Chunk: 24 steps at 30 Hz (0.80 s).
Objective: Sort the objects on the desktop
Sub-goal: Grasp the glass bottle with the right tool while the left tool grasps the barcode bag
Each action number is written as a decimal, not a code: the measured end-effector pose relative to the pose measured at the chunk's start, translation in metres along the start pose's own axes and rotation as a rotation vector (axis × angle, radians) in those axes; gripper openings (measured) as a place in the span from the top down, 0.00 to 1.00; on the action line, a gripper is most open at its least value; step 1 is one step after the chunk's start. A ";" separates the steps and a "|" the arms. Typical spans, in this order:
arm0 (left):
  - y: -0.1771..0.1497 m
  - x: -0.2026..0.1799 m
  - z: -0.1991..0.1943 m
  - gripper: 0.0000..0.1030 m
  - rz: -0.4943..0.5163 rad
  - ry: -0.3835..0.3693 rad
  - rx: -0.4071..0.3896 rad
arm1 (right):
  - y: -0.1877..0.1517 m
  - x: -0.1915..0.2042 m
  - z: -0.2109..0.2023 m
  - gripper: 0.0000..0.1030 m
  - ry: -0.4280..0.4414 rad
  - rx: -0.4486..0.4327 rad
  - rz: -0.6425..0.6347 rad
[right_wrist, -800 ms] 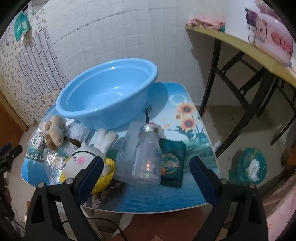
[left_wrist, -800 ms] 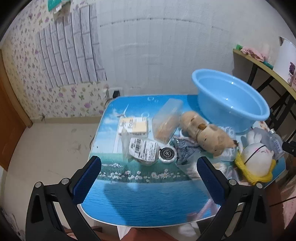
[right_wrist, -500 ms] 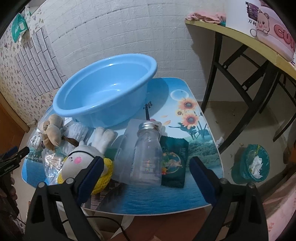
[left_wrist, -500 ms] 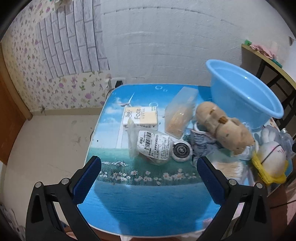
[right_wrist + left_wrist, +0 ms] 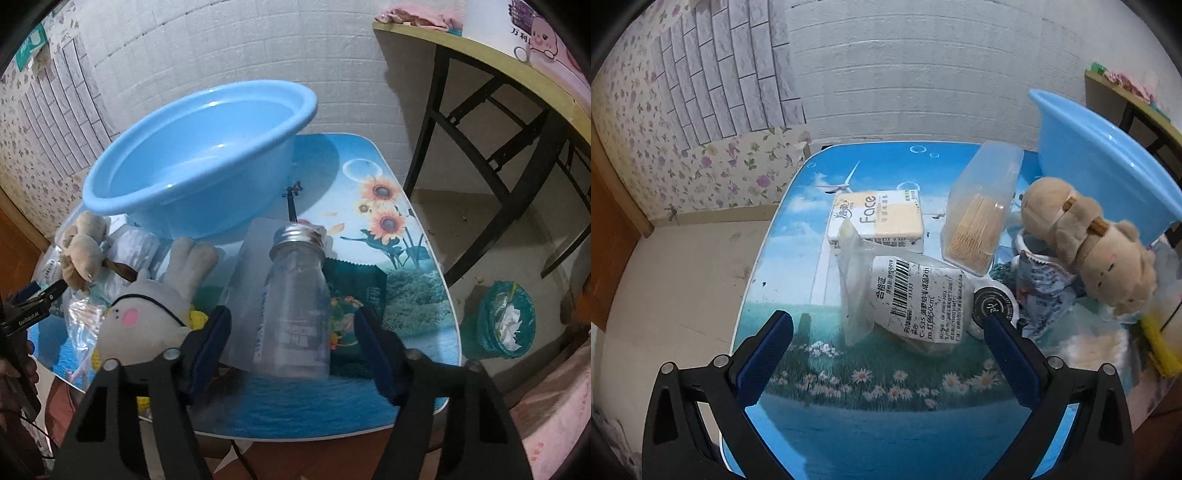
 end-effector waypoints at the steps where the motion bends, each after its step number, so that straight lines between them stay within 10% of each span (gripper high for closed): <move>1: 0.001 0.001 0.000 0.00 -0.002 -0.007 -0.010 | 0.000 -0.001 0.001 0.36 -0.005 0.005 0.003; 8: 0.008 -0.002 -0.002 0.50 -0.008 -0.065 -0.047 | 0.004 -0.003 -0.001 0.62 -0.025 -0.004 -0.012; 24: 0.023 -0.002 -0.050 0.61 -0.008 -0.059 -0.128 | 0.019 -0.007 -0.034 0.62 -0.008 -0.106 -0.020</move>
Point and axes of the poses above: each gripper's, at about its wrist camera, not at the fingertips, and z roughly the way its jaws point, x to its left, y to its top, the point moved 6 cm from there along z, roughly the way its jaws point, and after that the axes turned 5 degrees about -x, right-handed, at the moved point
